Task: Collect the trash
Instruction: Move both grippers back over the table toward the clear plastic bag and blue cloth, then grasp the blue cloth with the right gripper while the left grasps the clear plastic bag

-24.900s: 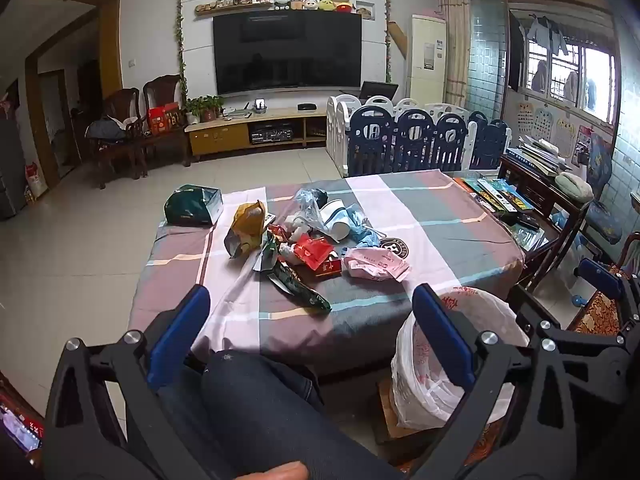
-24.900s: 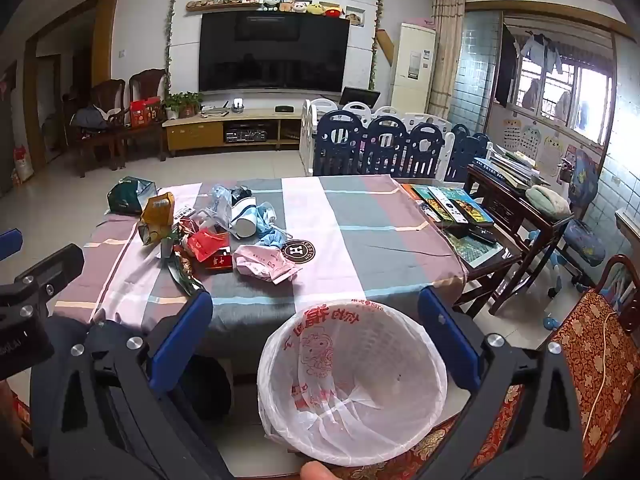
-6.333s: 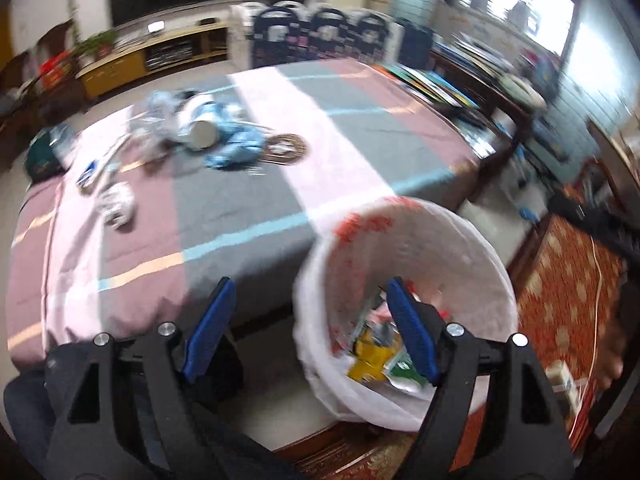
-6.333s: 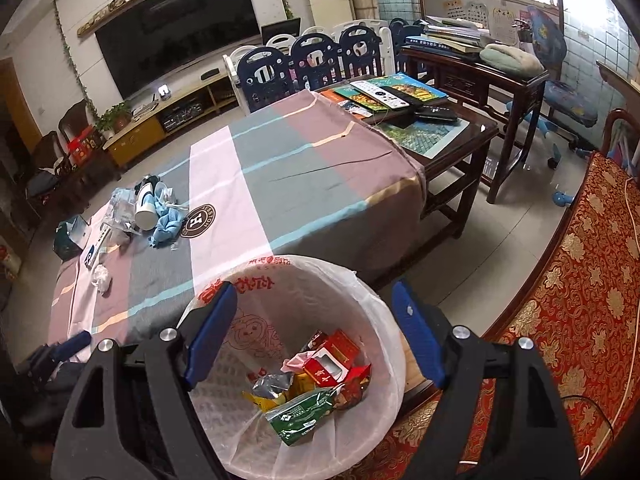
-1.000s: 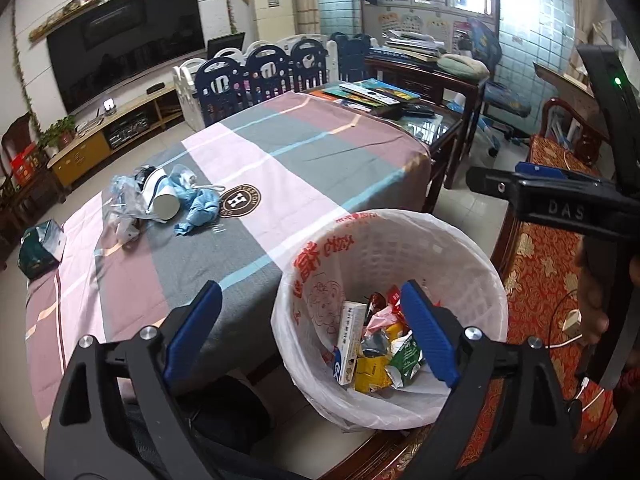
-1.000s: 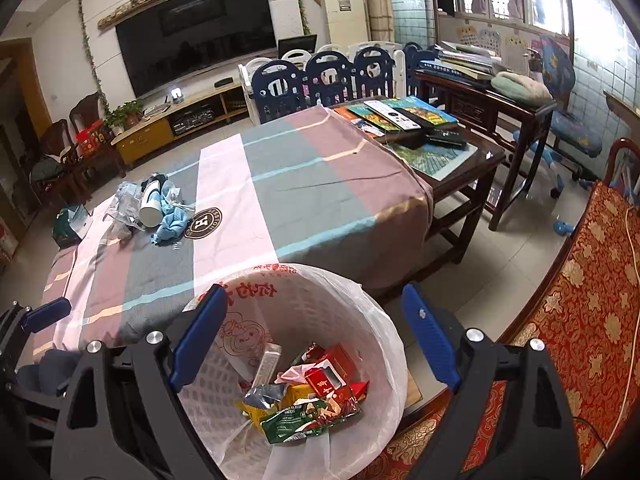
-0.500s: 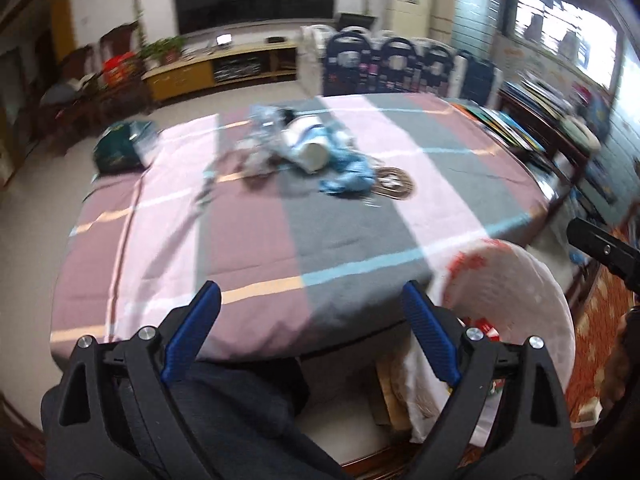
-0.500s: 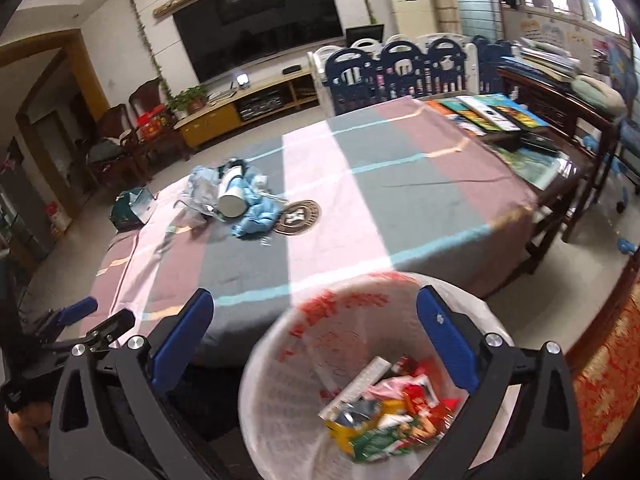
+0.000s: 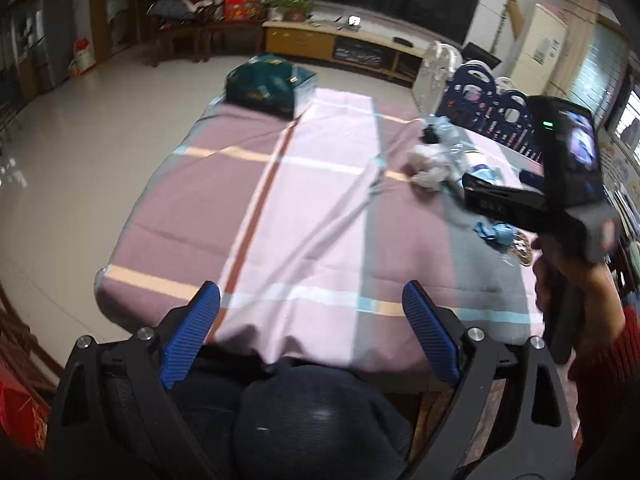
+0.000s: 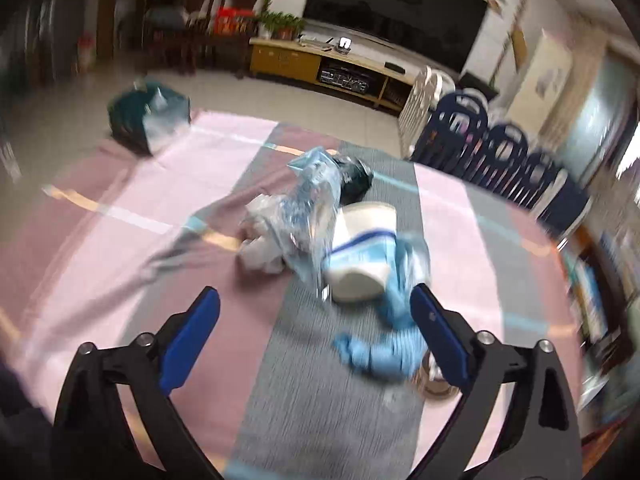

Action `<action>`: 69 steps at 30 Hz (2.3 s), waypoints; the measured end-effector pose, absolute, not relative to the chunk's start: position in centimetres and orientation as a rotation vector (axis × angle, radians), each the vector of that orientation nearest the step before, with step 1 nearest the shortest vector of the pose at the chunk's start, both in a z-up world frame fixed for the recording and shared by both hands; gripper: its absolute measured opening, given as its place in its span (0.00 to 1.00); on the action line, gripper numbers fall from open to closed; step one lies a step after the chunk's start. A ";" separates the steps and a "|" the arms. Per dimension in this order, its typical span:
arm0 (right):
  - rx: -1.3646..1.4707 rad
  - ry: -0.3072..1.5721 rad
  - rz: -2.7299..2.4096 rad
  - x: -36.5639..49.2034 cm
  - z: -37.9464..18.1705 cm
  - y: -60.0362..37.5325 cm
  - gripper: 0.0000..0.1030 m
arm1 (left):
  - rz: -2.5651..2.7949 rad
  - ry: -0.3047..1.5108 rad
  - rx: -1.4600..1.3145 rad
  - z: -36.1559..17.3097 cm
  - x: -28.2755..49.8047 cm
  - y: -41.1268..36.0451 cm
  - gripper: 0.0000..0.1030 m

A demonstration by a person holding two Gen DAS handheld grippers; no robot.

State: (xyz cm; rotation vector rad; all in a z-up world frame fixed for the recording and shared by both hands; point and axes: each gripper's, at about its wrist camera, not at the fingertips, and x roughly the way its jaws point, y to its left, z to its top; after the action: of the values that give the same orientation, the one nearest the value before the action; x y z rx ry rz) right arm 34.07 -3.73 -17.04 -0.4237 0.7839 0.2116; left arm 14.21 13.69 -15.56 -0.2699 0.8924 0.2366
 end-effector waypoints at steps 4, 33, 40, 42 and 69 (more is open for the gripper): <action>-0.582 0.861 0.173 37.8 -20.6 -0.7 0.25 | 0.278 0.925 -0.301 -17.1 14.0 15.9 0.89; 0.070 1.020 0.064 36.3 -21.3 -16.2 0.64 | 0.301 0.945 -0.406 -19.1 14.6 18.1 0.89; 0.107 1.049 0.167 35.6 -22.8 -15.3 0.35 | 0.228 0.958 -0.417 -18.5 16.8 16.1 0.91; 0.102 1.062 0.231 33.6 -22.4 -14.9 0.34 | 0.202 0.969 -0.411 -18.4 18.1 15.1 0.91; -0.121 0.988 0.190 25.5 -19.7 -13.8 0.65 | 0.226 0.954 -0.315 -23.5 26.0 7.5 0.91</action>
State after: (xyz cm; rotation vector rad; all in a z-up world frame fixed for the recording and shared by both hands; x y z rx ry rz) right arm 25.55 -13.76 -19.72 -0.1213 0.9879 0.1904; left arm 25.96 7.54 -23.49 -0.3155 0.9535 0.2256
